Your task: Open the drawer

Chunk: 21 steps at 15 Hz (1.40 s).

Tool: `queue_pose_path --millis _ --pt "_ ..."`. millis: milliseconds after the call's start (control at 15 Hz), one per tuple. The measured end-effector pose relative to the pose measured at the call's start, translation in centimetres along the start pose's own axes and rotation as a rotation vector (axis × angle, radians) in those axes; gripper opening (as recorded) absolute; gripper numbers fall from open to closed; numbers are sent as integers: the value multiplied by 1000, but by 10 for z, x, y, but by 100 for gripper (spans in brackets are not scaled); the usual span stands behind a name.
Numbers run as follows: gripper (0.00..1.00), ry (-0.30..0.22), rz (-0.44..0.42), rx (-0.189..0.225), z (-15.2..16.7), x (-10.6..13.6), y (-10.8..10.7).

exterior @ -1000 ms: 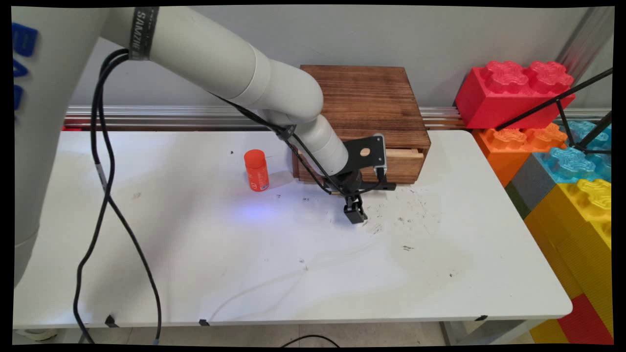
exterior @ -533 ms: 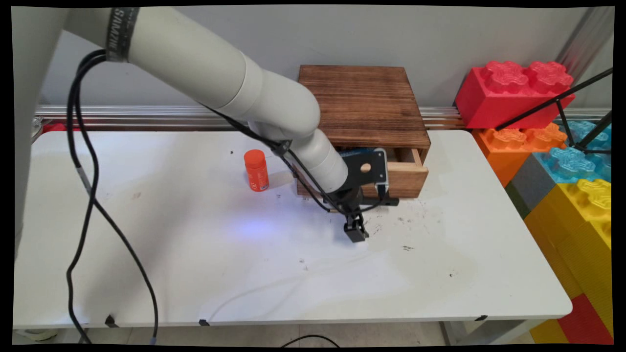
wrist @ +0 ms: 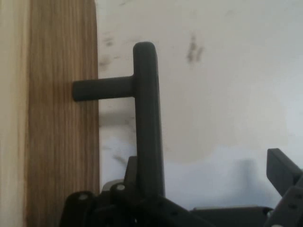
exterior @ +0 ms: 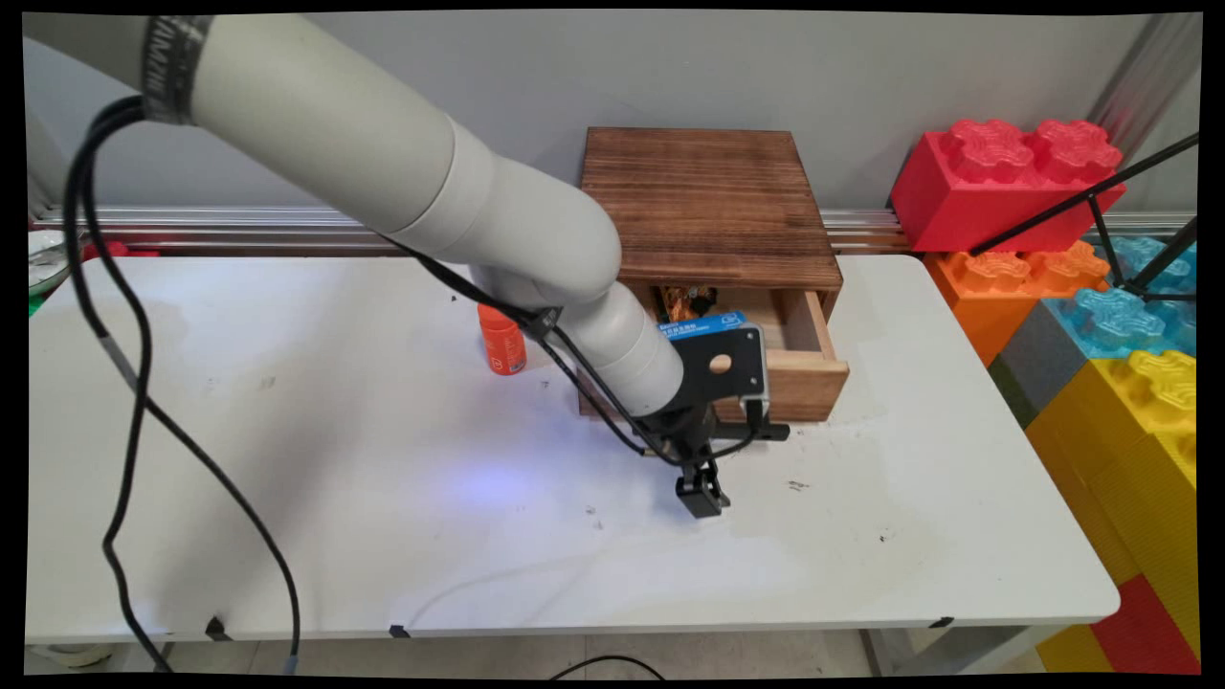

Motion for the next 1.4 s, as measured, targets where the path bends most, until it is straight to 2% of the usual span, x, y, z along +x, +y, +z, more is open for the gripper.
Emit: queue_pose_path --millis 867,1400 --pt "100 25 3 -52 -24 5 71" --pt "100 46 -7 -67 -34 5 98"
